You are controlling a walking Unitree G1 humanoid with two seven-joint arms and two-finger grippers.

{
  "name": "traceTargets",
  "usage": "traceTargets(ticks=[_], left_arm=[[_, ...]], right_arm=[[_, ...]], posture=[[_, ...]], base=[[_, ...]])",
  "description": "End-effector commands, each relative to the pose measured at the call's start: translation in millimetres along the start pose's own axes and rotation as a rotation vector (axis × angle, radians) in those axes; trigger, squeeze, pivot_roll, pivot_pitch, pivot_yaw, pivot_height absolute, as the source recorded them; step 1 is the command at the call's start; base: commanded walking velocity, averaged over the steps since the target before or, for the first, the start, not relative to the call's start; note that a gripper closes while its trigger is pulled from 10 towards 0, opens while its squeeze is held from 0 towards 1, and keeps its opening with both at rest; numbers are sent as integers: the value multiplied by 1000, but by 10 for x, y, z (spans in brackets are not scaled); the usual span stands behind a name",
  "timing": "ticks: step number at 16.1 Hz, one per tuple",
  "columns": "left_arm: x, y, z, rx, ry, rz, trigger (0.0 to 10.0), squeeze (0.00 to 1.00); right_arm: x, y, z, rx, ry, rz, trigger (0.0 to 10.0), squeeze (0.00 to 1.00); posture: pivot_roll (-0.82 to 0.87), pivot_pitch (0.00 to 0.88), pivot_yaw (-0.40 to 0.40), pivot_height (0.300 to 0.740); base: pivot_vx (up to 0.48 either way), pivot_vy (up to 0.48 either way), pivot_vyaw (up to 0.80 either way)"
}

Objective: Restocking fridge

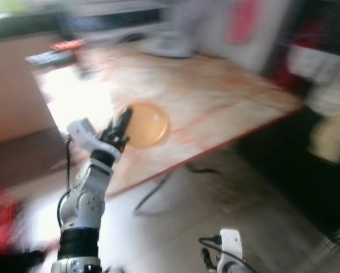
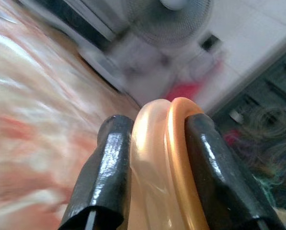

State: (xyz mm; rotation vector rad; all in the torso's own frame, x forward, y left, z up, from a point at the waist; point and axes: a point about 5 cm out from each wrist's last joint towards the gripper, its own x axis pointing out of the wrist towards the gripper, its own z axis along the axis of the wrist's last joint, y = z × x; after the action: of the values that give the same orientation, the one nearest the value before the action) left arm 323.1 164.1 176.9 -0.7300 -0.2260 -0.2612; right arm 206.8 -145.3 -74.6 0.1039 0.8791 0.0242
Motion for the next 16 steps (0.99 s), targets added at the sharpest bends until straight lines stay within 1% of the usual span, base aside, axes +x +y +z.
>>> traceTargets(ticks=[1,7,11,12,14,16], left_arm=[[28,-52,-1,12,11,-19,10000,0],[32,-49,9,24,21,-22,10000,0],[22,-28,-27,38,41,-15,10000,0],[12,16,-46,54,51,9,10000,0],[-41,205,-131,84,93,106,10000,0],[-139,438,-234,115,158,200,10000,0]], right_arm=[[-13,1,-76,6,23,-6,10000,0],[-10,8,-65,14,20,-7,10000,0],[-10,11,-64,17,20,-6,10000,0],[-9,12,-63,18,20,-6,10000,0],[-9,13,-61,19,19,-5,10000,0],[-8,16,-58,22,18,-4,10000,0]], posture=[[37,75,-39,740],[40,89,-35,740],[41,95,-33,740],[40,97,-32,740],[46,101,-33,740],[45,104,-32,740]], base=[[-300,0,0],[-299,0,0],[-297,0,0],[0,0,0],[0,0,0],[0,0,0]])
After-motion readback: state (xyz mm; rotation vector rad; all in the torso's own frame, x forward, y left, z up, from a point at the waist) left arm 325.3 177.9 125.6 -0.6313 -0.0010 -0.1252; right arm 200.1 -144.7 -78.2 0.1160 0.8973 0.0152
